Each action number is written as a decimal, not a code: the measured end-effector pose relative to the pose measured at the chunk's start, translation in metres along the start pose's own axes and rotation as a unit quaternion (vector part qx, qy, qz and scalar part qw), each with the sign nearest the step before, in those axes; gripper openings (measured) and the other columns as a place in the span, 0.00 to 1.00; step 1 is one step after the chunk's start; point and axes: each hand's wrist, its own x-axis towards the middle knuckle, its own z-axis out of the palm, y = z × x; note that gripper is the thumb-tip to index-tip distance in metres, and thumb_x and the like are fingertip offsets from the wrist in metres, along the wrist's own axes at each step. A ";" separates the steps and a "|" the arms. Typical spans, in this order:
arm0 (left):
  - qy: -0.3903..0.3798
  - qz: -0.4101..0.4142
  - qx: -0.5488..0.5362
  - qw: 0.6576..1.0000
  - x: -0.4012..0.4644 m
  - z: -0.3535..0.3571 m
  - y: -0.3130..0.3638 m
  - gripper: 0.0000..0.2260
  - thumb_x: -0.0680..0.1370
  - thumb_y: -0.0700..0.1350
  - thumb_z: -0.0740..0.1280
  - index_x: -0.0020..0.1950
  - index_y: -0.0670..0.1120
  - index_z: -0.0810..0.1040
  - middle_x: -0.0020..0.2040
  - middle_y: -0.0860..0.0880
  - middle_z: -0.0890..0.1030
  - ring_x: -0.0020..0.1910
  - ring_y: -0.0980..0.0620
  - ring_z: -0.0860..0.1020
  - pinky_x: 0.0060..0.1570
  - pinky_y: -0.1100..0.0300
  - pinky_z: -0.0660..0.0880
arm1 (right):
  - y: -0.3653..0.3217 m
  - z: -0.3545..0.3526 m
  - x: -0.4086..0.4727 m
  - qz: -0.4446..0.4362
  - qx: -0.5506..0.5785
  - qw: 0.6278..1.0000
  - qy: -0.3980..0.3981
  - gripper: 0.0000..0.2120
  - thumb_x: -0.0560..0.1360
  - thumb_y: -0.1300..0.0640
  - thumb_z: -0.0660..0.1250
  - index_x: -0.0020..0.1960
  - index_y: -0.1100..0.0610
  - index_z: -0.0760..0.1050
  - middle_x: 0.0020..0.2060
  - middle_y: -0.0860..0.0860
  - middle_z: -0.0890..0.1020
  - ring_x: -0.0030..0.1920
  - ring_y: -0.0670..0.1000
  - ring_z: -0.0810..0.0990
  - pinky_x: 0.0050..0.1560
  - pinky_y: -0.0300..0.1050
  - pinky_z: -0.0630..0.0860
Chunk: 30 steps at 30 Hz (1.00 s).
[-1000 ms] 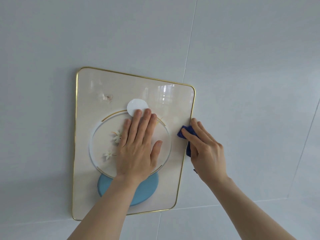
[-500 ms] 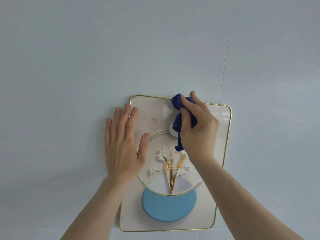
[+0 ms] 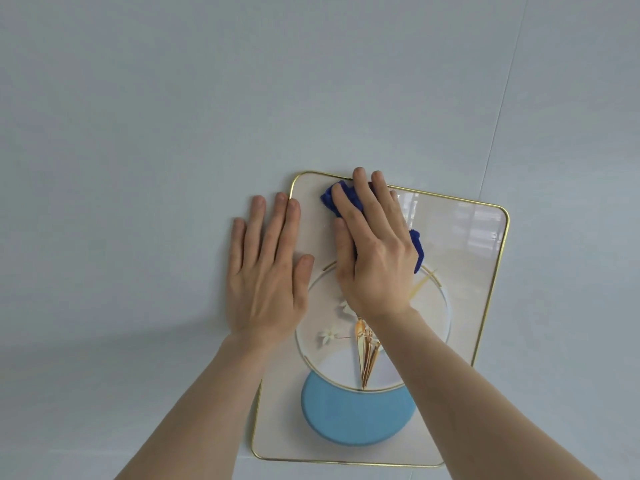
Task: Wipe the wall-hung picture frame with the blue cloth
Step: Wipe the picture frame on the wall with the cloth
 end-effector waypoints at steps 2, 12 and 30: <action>0.002 0.005 -0.007 1.000 0.000 0.000 -0.001 0.29 0.85 0.56 0.40 0.85 0.47 0.50 0.85 0.49 0.53 0.85 0.46 0.50 0.83 0.45 0.48 | -0.001 0.002 -0.001 -0.011 -0.007 1.000 -0.002 0.17 0.83 0.63 0.65 0.70 0.59 0.81 0.74 0.60 0.78 0.78 0.64 0.72 0.77 0.63 0.70; 0.019 0.013 -0.038 0.999 -0.001 -0.001 -0.002 0.32 0.84 0.60 0.40 0.84 0.44 0.54 0.85 0.49 0.55 0.85 0.47 0.51 0.83 0.45 0.50 | -0.006 0.001 -0.014 -0.058 -0.011 0.997 -0.044 0.21 0.80 0.67 0.65 0.71 0.57 0.80 0.75 0.58 0.77 0.79 0.61 0.70 0.79 0.61 0.69; 0.024 0.010 -0.050 0.998 -0.001 -0.001 -0.004 0.31 0.84 0.58 0.41 0.85 0.45 0.53 0.85 0.48 0.57 0.85 0.47 0.50 0.83 0.45 0.49 | 0.014 -0.023 -0.077 -0.185 0.000 0.972 -0.148 0.21 0.81 0.68 0.70 0.71 0.55 0.80 0.74 0.55 0.78 0.78 0.59 0.72 0.76 0.60 0.72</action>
